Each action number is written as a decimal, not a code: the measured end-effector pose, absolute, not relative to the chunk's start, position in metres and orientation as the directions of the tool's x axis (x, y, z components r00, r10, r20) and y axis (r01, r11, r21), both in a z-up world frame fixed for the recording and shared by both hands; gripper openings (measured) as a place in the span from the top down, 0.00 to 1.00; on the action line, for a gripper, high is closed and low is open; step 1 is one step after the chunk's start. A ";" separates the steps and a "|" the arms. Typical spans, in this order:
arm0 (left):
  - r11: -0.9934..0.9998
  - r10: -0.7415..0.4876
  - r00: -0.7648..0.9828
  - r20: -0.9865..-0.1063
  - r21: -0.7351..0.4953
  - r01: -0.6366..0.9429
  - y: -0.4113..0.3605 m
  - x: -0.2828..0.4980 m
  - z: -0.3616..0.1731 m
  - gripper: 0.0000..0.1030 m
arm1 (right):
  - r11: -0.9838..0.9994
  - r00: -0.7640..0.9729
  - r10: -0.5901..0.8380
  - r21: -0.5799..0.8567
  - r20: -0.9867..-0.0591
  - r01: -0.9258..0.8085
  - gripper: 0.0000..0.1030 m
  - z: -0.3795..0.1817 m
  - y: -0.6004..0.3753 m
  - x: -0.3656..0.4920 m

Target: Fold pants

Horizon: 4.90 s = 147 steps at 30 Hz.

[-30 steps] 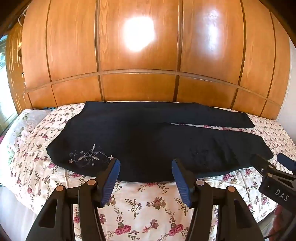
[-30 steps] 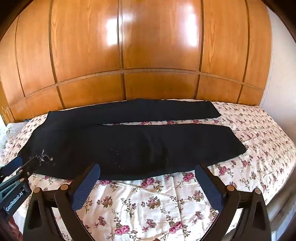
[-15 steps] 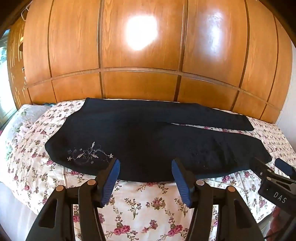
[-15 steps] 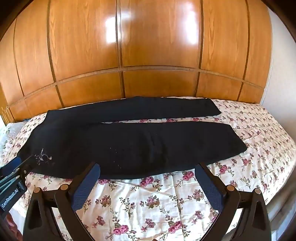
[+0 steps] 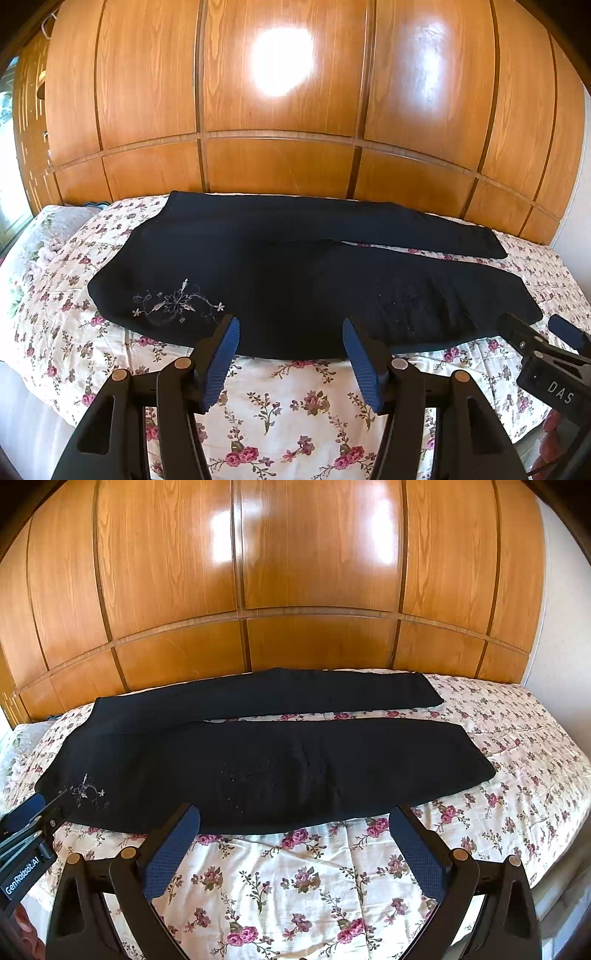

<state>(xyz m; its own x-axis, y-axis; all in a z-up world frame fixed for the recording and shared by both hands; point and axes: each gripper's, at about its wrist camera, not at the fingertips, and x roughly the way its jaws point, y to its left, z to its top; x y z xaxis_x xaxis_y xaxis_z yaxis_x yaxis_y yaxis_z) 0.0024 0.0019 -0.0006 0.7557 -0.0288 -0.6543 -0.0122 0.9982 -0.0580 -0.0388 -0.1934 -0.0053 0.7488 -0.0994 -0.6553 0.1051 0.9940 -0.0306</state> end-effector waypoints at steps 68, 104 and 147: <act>0.997 -0.002 0.673 -0.740 -0.057 -0.059 0.015 0.020 -0.037 0.42 | 0.992 0.698 -0.103 -0.017 -0.708 0.128 0.00 -0.029 -0.208 -0.023; 0.811 -0.217 0.711 -0.668 -0.529 -0.249 0.183 0.050 -0.115 0.43 | 0.633 0.808 0.219 0.710 -0.547 0.308 0.13 -0.105 -0.421 -0.002; 0.690 -0.219 0.819 -0.530 -0.678 -0.254 0.245 0.053 -0.134 0.94 | 0.663 0.873 0.128 0.695 -0.471 0.277 0.92 -0.108 -0.450 0.012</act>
